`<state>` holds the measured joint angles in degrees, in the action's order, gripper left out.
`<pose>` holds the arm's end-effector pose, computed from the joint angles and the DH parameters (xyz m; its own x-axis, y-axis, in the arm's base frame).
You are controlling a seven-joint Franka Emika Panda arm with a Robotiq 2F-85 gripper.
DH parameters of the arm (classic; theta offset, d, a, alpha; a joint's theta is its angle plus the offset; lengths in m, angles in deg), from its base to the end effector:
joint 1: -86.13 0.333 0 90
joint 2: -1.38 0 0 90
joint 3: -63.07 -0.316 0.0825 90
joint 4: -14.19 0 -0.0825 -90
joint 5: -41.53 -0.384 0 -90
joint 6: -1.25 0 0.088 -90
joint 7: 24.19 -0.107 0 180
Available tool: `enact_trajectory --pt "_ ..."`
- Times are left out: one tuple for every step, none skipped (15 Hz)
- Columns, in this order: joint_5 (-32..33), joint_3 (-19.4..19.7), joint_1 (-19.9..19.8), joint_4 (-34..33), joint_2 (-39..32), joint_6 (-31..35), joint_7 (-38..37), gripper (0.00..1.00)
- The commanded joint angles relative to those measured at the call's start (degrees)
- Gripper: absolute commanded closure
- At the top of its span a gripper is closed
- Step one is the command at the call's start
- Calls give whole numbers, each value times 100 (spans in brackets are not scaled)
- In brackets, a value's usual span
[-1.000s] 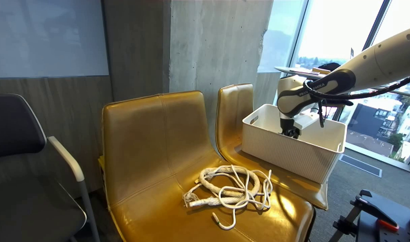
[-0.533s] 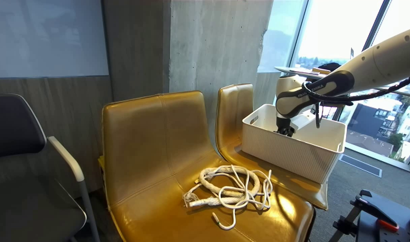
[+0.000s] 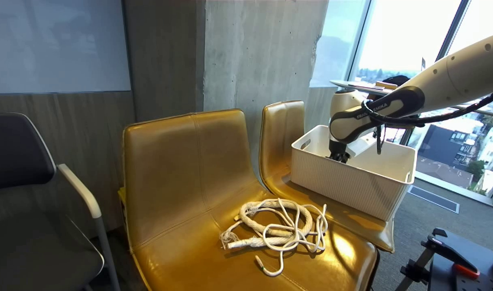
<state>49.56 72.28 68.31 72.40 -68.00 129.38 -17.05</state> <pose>0.7038 -0.3139 0.0989 0.9864 -0.1601 -0.0362 -0.1457 -0.9557 0.2556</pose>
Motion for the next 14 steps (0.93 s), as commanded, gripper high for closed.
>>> enact_trajectory --pt "238 89 48 34 28 409 255 0" --pt "308 99 36 86 40 508 349 0" --pt "369 99 19 121 36 587 434 0" --pt "395 86 -9 178 22 658 527 0" --pt "431 88 -19 235 13 707 584 0" --pt "453 78 -30 315 8 741 653 0" --pt "480 76 -33 388 2 807 686 0" --pt "483 60 -37 442 2 847 719 0" --pt "478 46 -47 496 6 887 756 0" --pt "472 48 -48 529 2 902 778 0" --pt "465 51 -49 562 3 923 797 0" --pt "463 61 -42 595 7 953 784 25" --pt "476 77 -35 587 7 958 779 26" --pt "498 100 -30 582 8 958 761 32"
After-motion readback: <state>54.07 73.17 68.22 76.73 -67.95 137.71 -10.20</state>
